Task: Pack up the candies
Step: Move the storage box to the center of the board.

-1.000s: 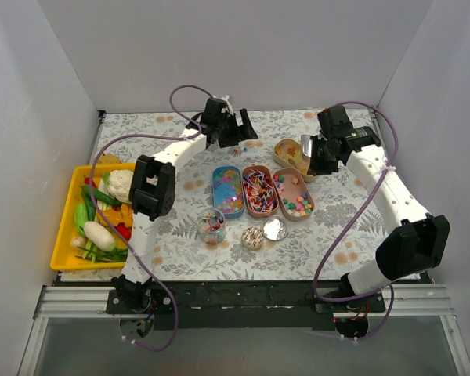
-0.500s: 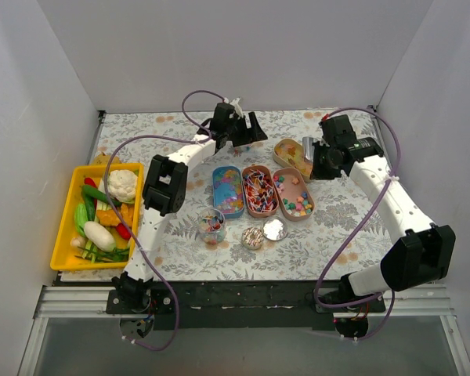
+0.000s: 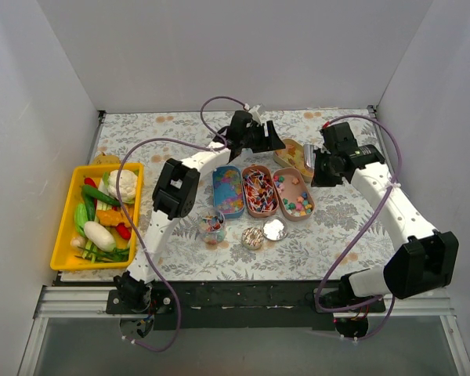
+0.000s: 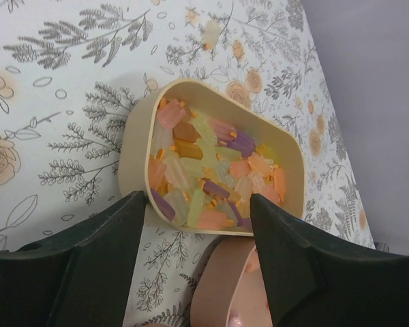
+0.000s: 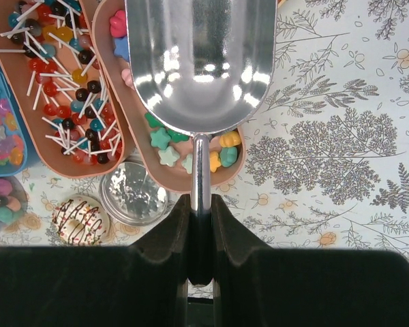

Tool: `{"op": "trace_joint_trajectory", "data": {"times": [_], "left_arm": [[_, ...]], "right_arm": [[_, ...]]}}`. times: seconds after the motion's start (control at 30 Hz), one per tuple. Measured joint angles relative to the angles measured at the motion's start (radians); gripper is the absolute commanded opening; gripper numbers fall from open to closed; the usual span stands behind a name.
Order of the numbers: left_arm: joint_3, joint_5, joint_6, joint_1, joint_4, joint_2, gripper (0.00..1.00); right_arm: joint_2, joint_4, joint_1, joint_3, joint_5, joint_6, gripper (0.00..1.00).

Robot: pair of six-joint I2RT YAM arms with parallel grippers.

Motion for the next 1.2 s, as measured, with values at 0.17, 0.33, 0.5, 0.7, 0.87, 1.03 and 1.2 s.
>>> {"op": "trace_joint_trajectory", "data": {"times": [0.17,0.33,0.5,0.7,0.87,1.03,1.2], "left_arm": [[0.000,-0.028,0.007,-0.015,-0.007,0.037,0.59],[-0.008,-0.068,0.030,-0.023,-0.030,0.043,0.56],[-0.008,-0.082,0.044,-0.035,-0.025,0.043,0.47],[-0.008,-0.103,0.054,-0.050,-0.010,0.043,0.37],[-0.008,-0.105,0.069,-0.054,0.008,0.043,0.22],[-0.008,-0.098,0.089,-0.066,0.032,0.043,0.20],[-0.008,-0.075,0.101,-0.086,0.046,0.043,0.20]], "right_arm": [[-0.031,0.003,0.000,-0.023,-0.001,0.000,0.01],[-0.048,0.006,0.000,-0.036,-0.003,0.000,0.01],[-0.050,0.007,0.000,-0.045,0.001,-0.001,0.01],[-0.051,0.006,0.000,-0.045,0.009,-0.001,0.01],[-0.053,0.002,0.000,-0.045,0.015,0.000,0.01],[-0.055,-0.006,0.000,-0.045,0.029,0.000,0.01],[-0.055,-0.011,0.000,-0.045,0.043,0.000,0.01]]}}
